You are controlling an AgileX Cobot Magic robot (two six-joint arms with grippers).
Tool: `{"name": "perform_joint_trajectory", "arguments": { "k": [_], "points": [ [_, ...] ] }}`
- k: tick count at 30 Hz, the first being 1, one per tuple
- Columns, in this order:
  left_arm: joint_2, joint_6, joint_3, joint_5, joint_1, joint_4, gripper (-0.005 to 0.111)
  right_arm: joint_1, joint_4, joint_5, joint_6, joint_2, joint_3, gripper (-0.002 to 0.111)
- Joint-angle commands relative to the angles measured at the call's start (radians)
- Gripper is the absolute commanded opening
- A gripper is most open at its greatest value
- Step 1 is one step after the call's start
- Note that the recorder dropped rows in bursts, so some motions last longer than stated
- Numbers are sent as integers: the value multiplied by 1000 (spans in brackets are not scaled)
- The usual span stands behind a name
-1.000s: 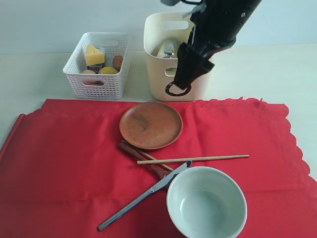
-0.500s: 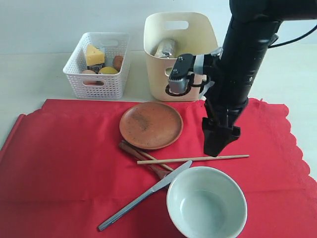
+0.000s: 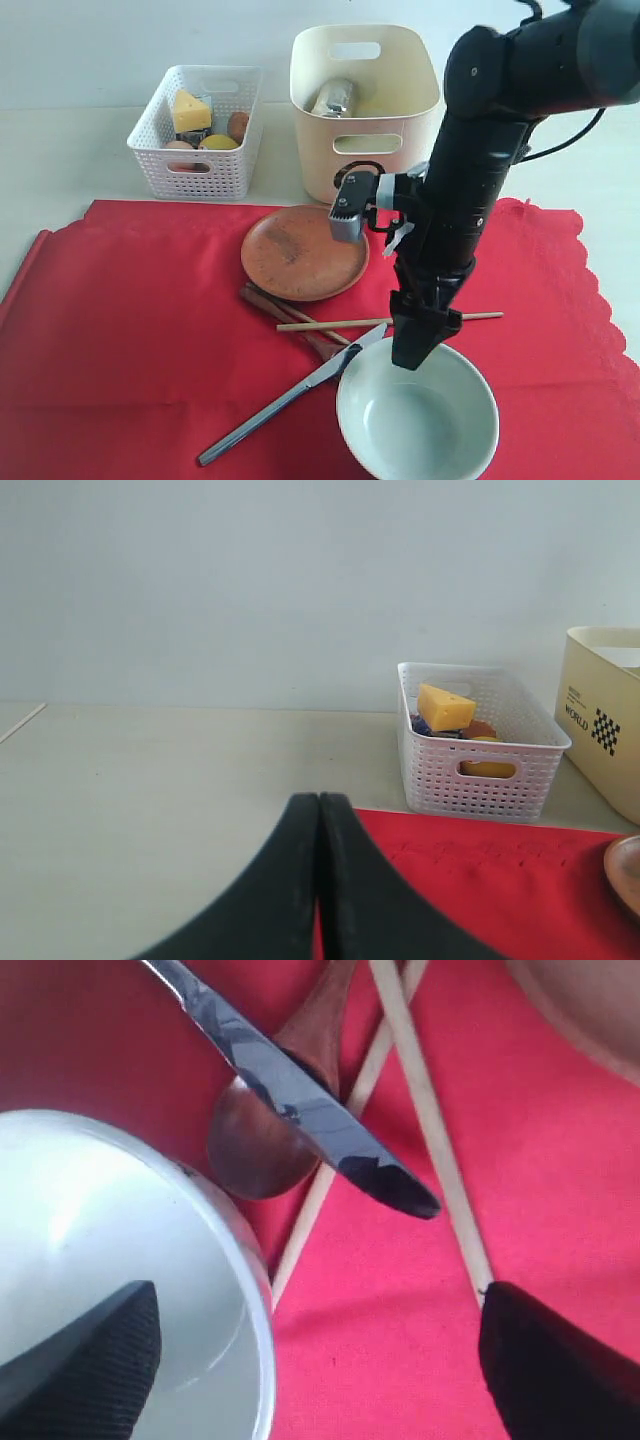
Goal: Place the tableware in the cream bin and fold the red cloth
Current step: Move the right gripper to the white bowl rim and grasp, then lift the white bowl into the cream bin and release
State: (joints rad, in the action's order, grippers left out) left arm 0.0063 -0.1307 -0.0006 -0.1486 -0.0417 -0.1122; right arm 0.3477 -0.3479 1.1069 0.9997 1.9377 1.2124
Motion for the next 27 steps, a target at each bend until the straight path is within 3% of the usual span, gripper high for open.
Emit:
{"name": "perform_joint_trajectory", "arguments": {
  "k": [1, 6, 11, 18, 27],
  "points": [
    [-6, -3, 1, 5, 2, 1, 1, 2, 50, -3, 12, 69, -4, 77],
    [-6, -1, 1, 5, 2, 1, 1, 2, 70, -4, 18, 75, 5, 33],
    [-6, -3, 1, 5, 2, 1, 1, 2, 96, 7, 18, 75, 5, 2],
    [-6, -1, 1, 5, 2, 1, 1, 2, 105, 114, 18, 72, 57, 0],
    [-6, -3, 1, 5, 2, 1, 1, 2, 94, 114, -43, 25, 208, 0]
  ]
}}
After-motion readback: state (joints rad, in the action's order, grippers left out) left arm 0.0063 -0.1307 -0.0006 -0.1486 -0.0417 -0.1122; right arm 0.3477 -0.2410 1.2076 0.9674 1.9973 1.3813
